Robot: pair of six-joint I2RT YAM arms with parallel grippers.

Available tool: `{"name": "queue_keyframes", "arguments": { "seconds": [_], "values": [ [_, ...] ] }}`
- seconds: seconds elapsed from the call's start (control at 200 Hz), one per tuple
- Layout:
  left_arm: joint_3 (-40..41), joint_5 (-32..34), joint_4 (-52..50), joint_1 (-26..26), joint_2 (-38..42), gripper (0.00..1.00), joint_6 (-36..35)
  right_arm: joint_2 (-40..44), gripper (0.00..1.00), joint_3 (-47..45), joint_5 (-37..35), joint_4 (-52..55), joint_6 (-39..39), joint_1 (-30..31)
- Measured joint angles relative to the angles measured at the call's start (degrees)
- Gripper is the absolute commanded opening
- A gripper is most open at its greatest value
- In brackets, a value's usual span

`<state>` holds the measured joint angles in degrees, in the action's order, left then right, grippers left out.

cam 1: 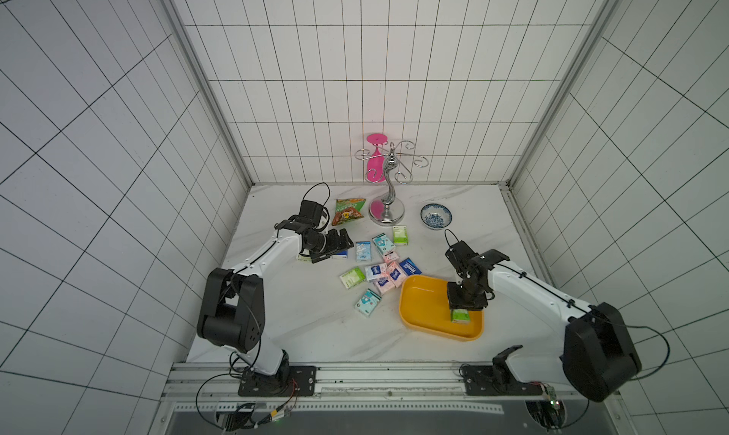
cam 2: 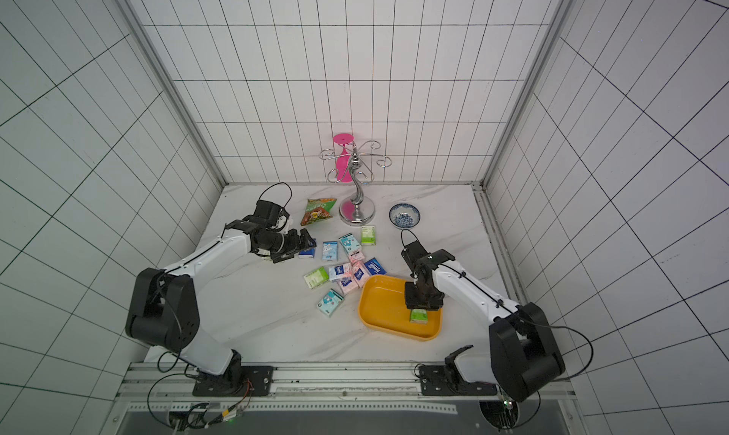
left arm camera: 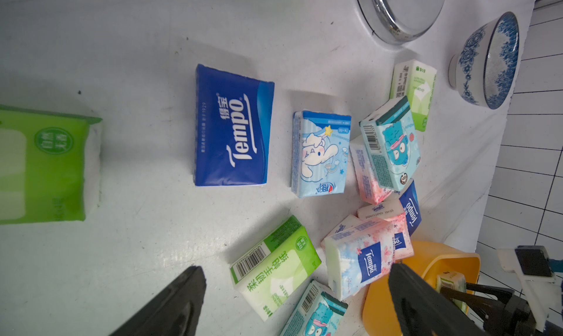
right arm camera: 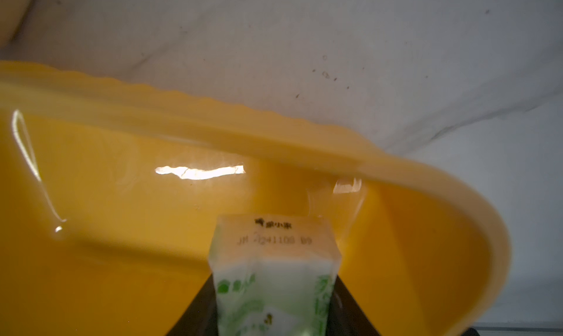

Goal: Put the pocket tissues into the storage box
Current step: Place the pocket tissues in the storage box.

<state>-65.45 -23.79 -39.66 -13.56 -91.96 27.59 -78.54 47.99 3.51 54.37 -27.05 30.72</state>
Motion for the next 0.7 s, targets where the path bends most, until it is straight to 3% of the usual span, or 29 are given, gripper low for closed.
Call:
{"name": "queue_keyframes", "arguments": {
  "seconds": [0.36,0.54,0.7],
  "values": [
    [0.0,0.5,0.0,0.0,0.0,0.97,-0.2,-10.7,0.49,3.6,-4.8,-4.0,5.5,-8.8],
    [0.0,0.6,-0.1,0.0,0.0,0.97,-0.2,-13.7,0.58,7.0,-5.1,-6.8,9.7,-13.3],
    [0.0,0.7,-0.1,0.0,0.0,0.97,-0.2,-18.9,0.59,12.3,-5.7,-7.7,14.7,-14.7]
  ]
}}
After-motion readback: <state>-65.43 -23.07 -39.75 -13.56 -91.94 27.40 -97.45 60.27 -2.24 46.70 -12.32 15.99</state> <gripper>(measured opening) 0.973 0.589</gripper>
